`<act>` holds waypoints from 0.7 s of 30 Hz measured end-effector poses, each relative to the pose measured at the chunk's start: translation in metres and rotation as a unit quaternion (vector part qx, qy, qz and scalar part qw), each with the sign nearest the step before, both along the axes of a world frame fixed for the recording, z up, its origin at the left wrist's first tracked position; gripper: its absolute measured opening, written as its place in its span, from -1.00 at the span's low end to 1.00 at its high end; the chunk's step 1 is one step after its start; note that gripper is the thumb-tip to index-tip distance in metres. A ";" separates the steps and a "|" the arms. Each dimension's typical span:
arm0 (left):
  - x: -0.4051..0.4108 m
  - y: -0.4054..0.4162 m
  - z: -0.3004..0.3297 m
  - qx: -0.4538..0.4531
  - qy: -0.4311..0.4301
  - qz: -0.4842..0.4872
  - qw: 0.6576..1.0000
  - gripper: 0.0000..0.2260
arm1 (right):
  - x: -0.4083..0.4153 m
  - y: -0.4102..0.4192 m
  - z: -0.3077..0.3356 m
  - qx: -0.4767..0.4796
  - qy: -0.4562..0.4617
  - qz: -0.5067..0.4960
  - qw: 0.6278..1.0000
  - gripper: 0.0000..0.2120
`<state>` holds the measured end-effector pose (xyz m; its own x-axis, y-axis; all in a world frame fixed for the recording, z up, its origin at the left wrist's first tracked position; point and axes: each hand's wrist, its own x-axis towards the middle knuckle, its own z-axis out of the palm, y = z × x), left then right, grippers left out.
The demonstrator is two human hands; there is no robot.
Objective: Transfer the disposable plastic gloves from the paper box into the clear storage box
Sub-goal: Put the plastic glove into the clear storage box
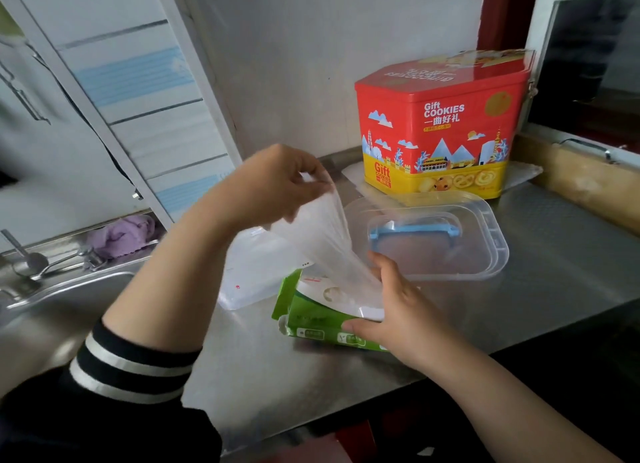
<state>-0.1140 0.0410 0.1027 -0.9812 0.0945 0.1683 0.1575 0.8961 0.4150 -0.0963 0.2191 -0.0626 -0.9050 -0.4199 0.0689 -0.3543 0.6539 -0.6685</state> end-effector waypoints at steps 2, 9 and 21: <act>0.000 -0.010 0.014 0.012 0.040 0.005 0.999 -0.92 | 0.000 0.001 -0.001 -0.001 0.002 0.000 1.000 -0.05; -0.019 -0.071 0.051 0.307 0.230 0.068 0.921 -0.90 | -0.005 0.000 -0.012 -0.025 0.010 0.010 1.000 -0.03; -0.024 -0.133 -0.042 -0.028 0.116 0.240 0.963 -0.52 | -0.007 -0.002 -0.019 -0.040 0.035 0.007 0.999 -0.06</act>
